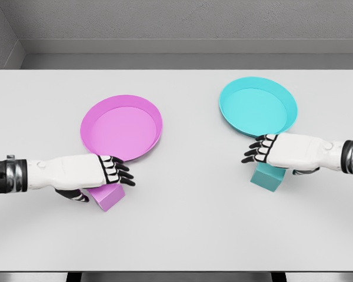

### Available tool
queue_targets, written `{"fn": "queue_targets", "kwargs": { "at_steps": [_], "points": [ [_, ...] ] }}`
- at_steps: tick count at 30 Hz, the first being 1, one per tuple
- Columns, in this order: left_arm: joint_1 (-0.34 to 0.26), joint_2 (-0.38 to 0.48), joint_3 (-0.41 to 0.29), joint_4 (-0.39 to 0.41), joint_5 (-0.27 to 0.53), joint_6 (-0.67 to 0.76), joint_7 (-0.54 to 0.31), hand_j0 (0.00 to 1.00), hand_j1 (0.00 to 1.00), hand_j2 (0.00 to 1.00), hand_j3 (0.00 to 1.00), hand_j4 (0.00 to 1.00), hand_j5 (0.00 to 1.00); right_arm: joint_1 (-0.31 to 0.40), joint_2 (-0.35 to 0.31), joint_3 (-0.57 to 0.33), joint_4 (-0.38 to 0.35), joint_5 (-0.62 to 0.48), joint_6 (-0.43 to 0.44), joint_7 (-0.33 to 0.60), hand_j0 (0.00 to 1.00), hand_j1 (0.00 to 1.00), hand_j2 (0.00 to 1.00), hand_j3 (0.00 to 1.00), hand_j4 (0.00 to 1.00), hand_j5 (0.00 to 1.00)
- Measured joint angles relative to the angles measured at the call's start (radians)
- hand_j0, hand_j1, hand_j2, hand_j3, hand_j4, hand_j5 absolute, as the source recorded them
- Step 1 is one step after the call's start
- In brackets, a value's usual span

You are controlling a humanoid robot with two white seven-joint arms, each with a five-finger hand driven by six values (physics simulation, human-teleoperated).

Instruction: Place the blocks in the corresponding plates according to their colors

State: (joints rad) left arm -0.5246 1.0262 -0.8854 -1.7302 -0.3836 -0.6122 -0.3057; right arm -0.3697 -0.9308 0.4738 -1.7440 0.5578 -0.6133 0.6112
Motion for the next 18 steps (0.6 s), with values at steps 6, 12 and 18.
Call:
{"fn": "queue_targets", "kwargs": {
  "at_steps": [6,12,18],
  "points": [
    [0.000,-0.001,-0.004,0.000,-0.005,0.000,0.000,0.66,0.66,0.66,0.66,0.66,0.66,0.005,0.008,0.019,0.001,0.016,0.000,0.000,1.00,1.00,1.00,1.00,1.00,1.00],
    [0.000,0.000,-0.005,-0.001,-0.001,0.001,0.000,0.50,0.50,0.50,0.50,0.50,0.50,0.005,0.009,0.032,0.002,0.019,0.000,0.000,1.00,1.00,1.00,1.00,1.00,1.00],
    [-0.020,0.003,-0.006,-0.002,-0.004,0.000,0.000,0.44,0.44,0.44,0.44,0.44,0.44,0.002,0.019,0.034,0.016,0.026,0.000,0.000,0.96,0.96,0.96,0.96,0.96,0.96]
  ]
}}
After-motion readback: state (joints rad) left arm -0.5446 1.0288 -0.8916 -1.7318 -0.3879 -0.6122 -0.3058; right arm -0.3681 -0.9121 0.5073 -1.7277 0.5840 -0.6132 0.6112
